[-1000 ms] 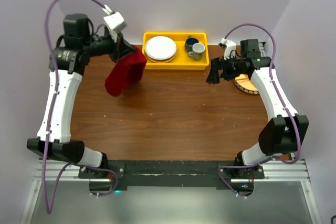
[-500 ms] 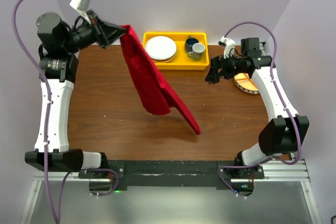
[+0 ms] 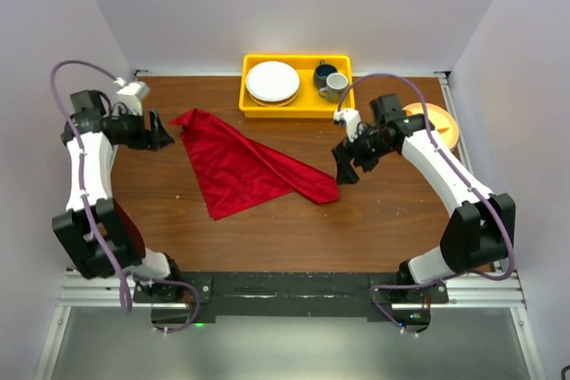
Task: Fold the napkin into a case and place the utensils inside
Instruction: Place the crumpled napkin at the center of the board, then pick up the crumpled napkin from the center of the board.
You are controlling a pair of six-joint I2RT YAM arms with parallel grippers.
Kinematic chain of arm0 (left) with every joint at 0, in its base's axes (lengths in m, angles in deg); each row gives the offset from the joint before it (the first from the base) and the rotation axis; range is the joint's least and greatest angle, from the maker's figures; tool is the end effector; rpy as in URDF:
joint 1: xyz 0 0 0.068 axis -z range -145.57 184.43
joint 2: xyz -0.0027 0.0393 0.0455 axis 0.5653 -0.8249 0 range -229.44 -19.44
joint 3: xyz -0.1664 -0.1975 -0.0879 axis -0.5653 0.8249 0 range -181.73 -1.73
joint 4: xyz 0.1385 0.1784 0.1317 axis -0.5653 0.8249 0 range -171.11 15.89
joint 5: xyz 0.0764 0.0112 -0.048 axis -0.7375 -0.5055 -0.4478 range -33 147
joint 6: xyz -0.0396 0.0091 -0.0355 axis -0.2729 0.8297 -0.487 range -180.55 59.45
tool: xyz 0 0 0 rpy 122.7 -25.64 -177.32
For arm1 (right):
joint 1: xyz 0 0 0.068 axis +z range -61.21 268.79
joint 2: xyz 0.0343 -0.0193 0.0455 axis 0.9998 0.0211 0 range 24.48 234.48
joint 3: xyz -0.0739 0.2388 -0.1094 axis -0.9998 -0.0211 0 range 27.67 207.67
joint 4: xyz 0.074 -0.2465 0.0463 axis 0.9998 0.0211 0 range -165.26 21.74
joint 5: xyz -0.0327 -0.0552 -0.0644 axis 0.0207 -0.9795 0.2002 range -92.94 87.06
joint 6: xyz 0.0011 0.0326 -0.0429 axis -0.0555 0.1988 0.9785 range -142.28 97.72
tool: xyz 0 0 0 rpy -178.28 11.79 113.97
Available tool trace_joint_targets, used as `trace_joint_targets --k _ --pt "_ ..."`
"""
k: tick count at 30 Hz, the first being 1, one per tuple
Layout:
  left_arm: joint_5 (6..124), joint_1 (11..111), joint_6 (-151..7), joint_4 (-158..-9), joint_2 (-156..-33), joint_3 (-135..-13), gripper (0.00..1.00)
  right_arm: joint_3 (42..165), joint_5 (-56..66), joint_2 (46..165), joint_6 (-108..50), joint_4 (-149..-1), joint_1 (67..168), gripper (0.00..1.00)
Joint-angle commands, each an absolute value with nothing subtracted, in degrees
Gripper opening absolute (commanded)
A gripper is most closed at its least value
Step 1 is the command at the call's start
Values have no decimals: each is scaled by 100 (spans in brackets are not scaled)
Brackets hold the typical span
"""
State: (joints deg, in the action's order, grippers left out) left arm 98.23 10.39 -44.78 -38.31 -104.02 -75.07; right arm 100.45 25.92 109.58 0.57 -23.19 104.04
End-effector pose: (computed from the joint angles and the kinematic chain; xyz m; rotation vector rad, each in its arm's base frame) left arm 0.2892 0.1032 0.3058 0.1126 2.2811 -0.5515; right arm 0.2803 0.0941 0.2881 -0.9916 2.4059 0.6279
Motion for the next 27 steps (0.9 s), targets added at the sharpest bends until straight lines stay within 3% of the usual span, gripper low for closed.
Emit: trace_joint_targets --k 1,7,15,27 --pt "10062 2129 -1023 -2321 -9451 -7013 70 9598 2203 10745 382 -2340 10795 87" --pt "8639 3764 -105 -2855 -8511 -5184 48 9535 2088 11254 198 -2719 11067 65" --pt "7221 5391 -412 -4076 -7895 -3857 49 9342 1912 11492 -163 -2991 11129 65" --pt "6386 6395 -500 -4965 -8580 -3302 47 9429 1913 11633 -339 -2894 11138 64"
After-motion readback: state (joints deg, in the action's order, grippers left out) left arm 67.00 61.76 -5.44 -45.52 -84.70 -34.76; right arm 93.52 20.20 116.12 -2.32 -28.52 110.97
